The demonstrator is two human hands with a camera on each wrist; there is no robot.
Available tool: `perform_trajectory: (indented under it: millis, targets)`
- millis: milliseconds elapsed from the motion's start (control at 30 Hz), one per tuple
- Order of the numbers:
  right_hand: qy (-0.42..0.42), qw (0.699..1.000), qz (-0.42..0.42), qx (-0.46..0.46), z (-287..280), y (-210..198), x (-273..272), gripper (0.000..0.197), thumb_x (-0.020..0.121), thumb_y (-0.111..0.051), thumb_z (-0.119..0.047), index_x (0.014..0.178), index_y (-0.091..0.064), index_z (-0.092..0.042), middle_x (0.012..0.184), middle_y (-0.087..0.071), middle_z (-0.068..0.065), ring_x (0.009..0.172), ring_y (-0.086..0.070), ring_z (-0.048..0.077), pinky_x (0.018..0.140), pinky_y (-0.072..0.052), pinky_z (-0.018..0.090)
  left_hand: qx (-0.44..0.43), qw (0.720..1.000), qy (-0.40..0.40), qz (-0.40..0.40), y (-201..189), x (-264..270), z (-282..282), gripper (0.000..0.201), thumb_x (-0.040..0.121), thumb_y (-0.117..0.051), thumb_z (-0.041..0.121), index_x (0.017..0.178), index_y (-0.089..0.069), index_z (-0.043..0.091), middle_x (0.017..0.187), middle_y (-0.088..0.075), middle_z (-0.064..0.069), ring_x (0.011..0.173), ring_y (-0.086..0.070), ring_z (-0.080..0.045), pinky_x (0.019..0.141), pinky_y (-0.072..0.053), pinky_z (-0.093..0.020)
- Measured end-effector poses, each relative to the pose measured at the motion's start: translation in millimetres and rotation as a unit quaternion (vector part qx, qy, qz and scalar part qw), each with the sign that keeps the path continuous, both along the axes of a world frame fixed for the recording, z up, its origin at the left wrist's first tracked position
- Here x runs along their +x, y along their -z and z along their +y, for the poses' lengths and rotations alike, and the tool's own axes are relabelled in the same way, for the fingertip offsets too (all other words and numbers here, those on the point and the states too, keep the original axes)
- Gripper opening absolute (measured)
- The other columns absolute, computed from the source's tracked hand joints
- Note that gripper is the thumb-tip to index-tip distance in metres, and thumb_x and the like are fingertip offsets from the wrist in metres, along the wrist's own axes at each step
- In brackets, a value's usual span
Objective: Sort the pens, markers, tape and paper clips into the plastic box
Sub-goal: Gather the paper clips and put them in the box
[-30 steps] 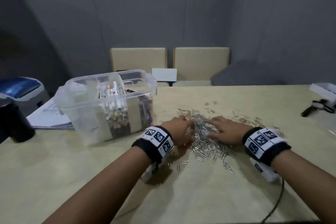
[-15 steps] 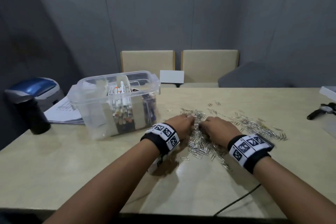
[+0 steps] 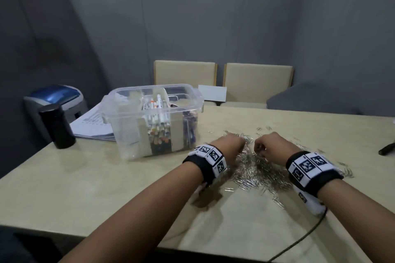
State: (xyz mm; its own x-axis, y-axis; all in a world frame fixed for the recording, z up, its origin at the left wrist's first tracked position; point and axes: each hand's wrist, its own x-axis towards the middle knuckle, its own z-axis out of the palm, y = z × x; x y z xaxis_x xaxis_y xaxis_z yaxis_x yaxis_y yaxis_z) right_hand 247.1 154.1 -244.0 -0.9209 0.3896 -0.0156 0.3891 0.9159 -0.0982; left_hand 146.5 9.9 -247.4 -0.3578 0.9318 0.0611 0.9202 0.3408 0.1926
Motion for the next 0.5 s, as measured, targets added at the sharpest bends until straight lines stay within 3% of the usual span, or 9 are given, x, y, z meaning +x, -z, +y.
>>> perform_trajectory:
  millis: [100, 167, 233, 300, 400, 500]
  targets:
    - [-0.002, 0.999, 0.037, 0.024, -6, -21, -12, 0.017, 0.088, -0.065, -0.006, 0.095, -0.074, -0.018, 0.097, -0.071, 0.001, 0.080, -0.064, 0.012, 0.076, -0.052, 0.023, 0.072, 0.996, -0.025, -0.042, -19, -18, -15, 0.020, 0.085, -0.058, -0.002, 0.099, -0.067, 0.009, 0.103, -0.068, -0.011, 0.097, -0.062, -0.026, 0.081, -0.048, -0.029]
    - [0.002, 0.997, 0.077, 0.021, -15, -42, -20, 0.014, 0.088, -0.066, -0.007, 0.090, -0.074, -0.018, 0.093, -0.071, 0.002, 0.069, -0.061, 0.011, 0.067, -0.050, 0.022, 0.130, 0.987, -0.028, -0.087, -38, -27, -31, 0.014, 0.086, -0.063, 0.002, 0.098, -0.069, 0.006, 0.097, -0.070, -0.010, 0.084, -0.063, -0.022, 0.075, -0.049, -0.026]
    - [-0.005, 0.992, 0.126, -0.027, -27, -65, -28, 0.012, 0.086, -0.068, -0.007, 0.083, -0.071, -0.019, 0.084, -0.069, 0.001, 0.063, -0.062, 0.011, 0.057, -0.048, 0.019, 0.182, 0.971, -0.030, -0.155, -60, -35, -51, 0.007, 0.088, -0.063, 0.003, 0.094, -0.067, 0.005, 0.087, -0.068, -0.010, 0.065, -0.062, -0.022, 0.064, -0.056, -0.031]
    - [-0.014, 0.979, 0.182, -0.090, -39, -88, -38, 0.014, 0.084, -0.071, -0.008, 0.078, -0.068, -0.020, 0.078, -0.070, 0.000, 0.059, -0.065, 0.012, 0.051, -0.045, 0.016, 0.220, 0.953, -0.021, -0.210, -84, -44, -73, 0.006, 0.089, -0.062, 0.000, 0.090, -0.064, 0.005, 0.082, -0.066, -0.013, 0.060, -0.061, -0.023, 0.057, -0.058, -0.032]
    - [-0.083, 0.955, 0.232, -0.164, -79, -124, -76, 0.018, 0.081, -0.076, -0.009, 0.071, -0.067, -0.022, 0.075, -0.073, 0.008, 0.059, -0.069, 0.017, 0.055, -0.054, 0.017, 0.275, 0.936, -0.047, -0.215, -116, -80, -131, 0.007, 0.088, -0.062, -0.003, 0.089, -0.063, 0.004, 0.073, -0.062, -0.007, 0.059, -0.060, -0.020, 0.057, -0.058, -0.032]
    - [-0.118, 0.935, 0.268, -0.202, -104, -152, -104, 0.005, 0.079, -0.077, -0.007, 0.079, -0.074, -0.012, 0.072, -0.073, 0.009, 0.062, -0.070, 0.021, 0.067, -0.061, 0.027, 0.306, 0.927, -0.102, -0.191, -137, -111, -168, 0.006, 0.088, -0.062, -0.004, 0.088, -0.064, 0.002, 0.069, -0.062, -0.006, 0.059, -0.061, -0.021, 0.056, -0.058, -0.031]
